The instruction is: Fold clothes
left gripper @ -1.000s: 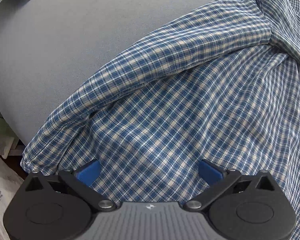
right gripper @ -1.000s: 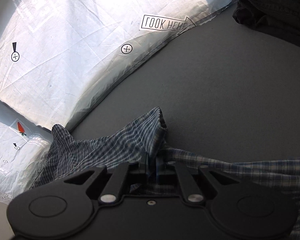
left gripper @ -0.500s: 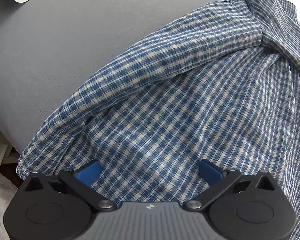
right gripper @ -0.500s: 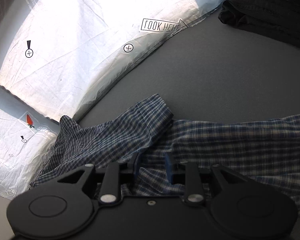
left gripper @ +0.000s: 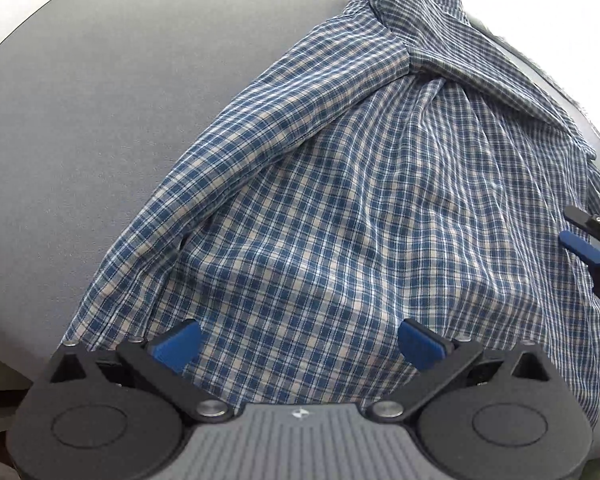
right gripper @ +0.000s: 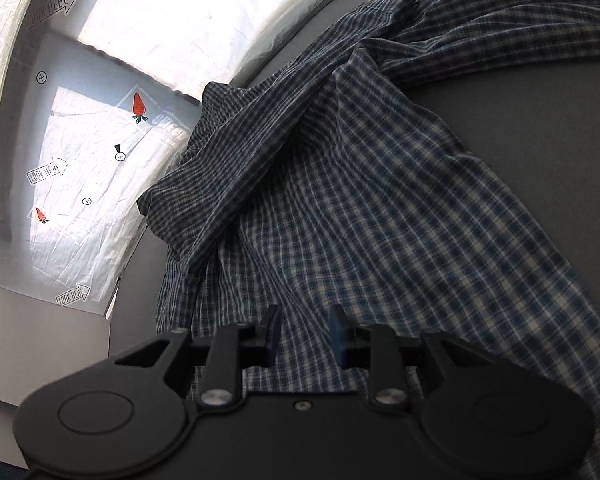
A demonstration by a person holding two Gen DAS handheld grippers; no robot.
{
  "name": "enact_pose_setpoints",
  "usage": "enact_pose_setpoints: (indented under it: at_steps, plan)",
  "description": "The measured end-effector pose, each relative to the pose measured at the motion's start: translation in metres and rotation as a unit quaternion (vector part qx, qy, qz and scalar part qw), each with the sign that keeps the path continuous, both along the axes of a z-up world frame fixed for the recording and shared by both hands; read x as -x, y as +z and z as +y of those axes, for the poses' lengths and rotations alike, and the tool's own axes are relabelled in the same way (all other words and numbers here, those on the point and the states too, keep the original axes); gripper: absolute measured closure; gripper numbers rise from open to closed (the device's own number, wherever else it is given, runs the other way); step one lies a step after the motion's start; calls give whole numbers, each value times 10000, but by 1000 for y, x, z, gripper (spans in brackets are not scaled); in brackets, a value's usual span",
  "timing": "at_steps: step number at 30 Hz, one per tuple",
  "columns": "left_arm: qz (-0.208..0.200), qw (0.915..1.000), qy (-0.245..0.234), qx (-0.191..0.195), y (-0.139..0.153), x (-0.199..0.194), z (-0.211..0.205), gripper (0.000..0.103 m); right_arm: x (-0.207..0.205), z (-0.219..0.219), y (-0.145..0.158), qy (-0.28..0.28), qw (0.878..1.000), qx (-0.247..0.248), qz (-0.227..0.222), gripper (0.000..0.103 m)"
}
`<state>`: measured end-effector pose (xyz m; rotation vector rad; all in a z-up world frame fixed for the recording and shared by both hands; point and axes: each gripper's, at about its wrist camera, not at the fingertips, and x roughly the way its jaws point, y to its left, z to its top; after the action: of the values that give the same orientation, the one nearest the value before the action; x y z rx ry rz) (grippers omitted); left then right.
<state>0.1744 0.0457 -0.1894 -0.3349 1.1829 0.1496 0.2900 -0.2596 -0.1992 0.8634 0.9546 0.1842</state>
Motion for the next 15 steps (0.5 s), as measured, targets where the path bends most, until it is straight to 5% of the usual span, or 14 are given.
enact_pose_setpoints:
  at_steps: [8, 15]
  plan:
    - [-986, 9932, -206, 587, 25, 7, 63, 0, 45, 88, -10, 395, 9984, -308, 279, 75]
    - [-821, 9943, 101, 680, 20, 23, 123, 0, 60, 147, -9, 439, 9975, -484, 270, 75]
